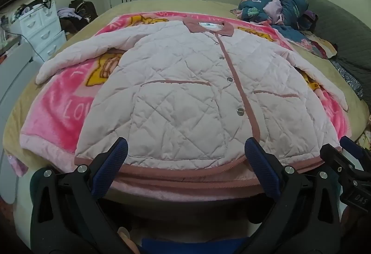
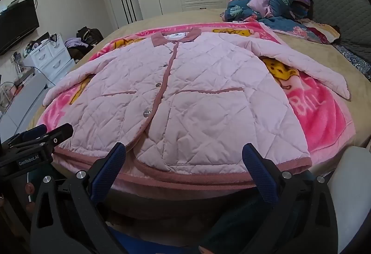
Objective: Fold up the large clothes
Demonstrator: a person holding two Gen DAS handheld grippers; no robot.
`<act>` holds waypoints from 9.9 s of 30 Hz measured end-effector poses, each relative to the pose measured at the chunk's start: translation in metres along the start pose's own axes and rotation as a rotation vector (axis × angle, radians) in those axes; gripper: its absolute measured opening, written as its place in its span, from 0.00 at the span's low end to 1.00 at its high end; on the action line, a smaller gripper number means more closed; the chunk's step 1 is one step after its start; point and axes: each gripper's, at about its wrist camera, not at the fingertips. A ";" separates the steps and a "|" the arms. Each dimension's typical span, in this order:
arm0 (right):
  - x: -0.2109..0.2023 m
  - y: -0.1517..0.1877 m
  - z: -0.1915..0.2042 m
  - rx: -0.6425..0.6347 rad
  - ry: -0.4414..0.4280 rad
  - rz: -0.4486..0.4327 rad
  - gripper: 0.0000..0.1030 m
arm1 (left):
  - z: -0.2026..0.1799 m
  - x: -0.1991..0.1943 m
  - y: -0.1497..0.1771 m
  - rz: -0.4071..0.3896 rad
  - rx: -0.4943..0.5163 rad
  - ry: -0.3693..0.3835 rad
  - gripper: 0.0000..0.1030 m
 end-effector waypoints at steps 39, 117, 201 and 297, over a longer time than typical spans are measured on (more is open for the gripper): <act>0.003 0.000 0.008 -0.015 0.004 0.012 0.96 | 0.003 0.003 0.002 0.015 -0.002 -0.013 0.92; 0.100 -0.162 -0.051 0.070 0.118 -0.011 0.96 | -0.066 0.117 -0.158 0.019 0.060 -0.035 0.92; 0.160 -0.275 -0.343 0.640 0.187 -0.400 0.15 | -0.110 0.243 -0.294 0.088 0.117 -0.059 0.92; 0.212 -0.192 -0.076 0.081 -0.082 -0.032 0.61 | 0.054 0.276 -0.217 0.300 -0.324 0.285 0.28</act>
Point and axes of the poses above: each gripper's, at about its wrist camera, not at the fingertips, and x roughly the way its jaws point, z to its left, y to its underside, and after that the axes turned 3 degrees about x, right-handed
